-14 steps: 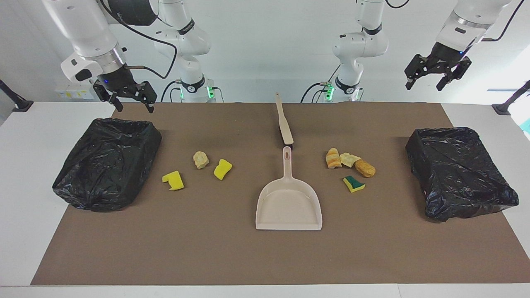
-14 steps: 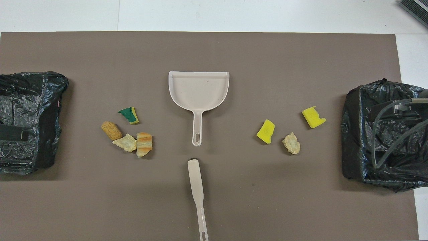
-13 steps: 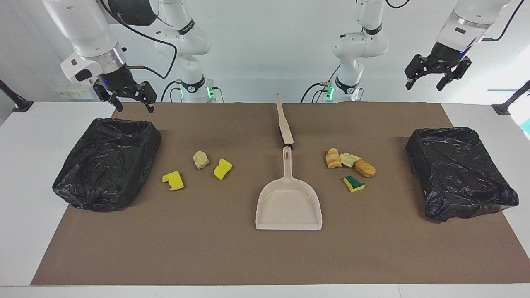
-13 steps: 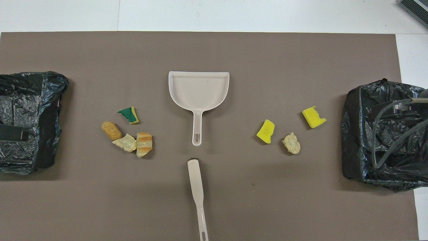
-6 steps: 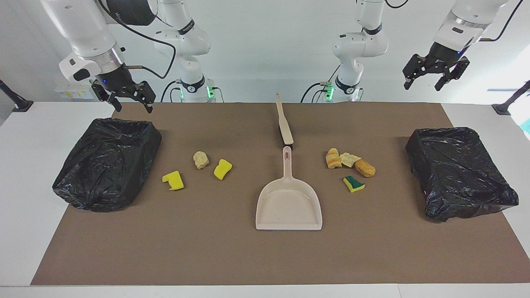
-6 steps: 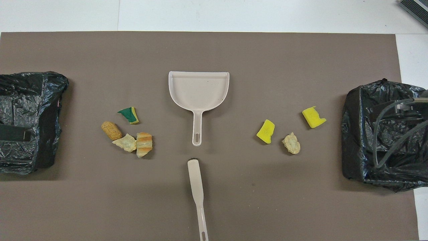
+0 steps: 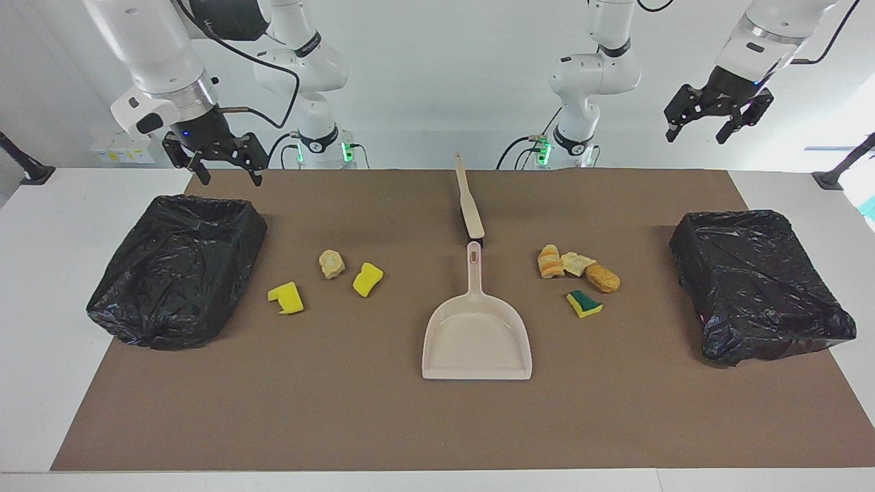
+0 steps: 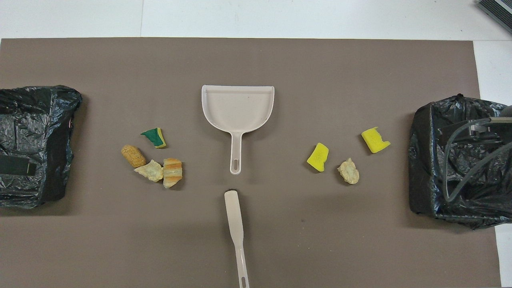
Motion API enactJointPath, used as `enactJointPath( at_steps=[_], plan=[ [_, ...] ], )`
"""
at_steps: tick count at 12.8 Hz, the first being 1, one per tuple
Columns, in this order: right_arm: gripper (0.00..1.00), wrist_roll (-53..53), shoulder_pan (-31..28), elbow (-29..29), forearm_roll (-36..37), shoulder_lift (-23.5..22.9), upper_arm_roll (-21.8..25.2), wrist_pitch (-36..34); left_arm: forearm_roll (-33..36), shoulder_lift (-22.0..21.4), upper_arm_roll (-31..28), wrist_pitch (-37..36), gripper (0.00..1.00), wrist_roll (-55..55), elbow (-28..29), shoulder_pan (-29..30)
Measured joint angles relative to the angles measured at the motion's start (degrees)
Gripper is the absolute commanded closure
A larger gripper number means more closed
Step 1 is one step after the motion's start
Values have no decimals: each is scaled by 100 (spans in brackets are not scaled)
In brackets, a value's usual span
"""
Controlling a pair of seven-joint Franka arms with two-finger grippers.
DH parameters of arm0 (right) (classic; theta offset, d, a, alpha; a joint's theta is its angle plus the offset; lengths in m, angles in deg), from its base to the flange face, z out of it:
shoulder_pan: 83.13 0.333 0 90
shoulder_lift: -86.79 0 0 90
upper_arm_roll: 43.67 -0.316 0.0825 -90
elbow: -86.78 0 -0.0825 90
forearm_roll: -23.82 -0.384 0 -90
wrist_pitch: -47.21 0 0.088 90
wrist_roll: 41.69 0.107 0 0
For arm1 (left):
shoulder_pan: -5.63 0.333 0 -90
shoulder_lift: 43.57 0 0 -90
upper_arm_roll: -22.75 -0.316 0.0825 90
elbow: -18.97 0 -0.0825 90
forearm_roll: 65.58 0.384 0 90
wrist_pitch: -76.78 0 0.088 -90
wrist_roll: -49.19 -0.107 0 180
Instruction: Sweep and dump trash in bin
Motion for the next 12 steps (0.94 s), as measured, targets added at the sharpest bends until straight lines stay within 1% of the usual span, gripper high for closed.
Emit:
enactJointPath(
  at_steps=[3, 7, 10, 12],
  plan=[
    [0, 0, 207, 0, -29, -12, -259, 39, 0, -1, -35, -7, 0, 0, 0, 3],
    [0, 0, 678, -19, -57, -105, -285, 109, 0, -1, -23, -12, 0, 0, 0, 3],
    [0, 0, 1156, -25, -62, -413, -291, 163, 0, -1, -26, -15, 0, 0, 0, 3],
    [0, 175, 1469, -11, -70, -677, -291, 357, 0, -1, -26, -17, 0, 0, 0, 3]
  ],
)
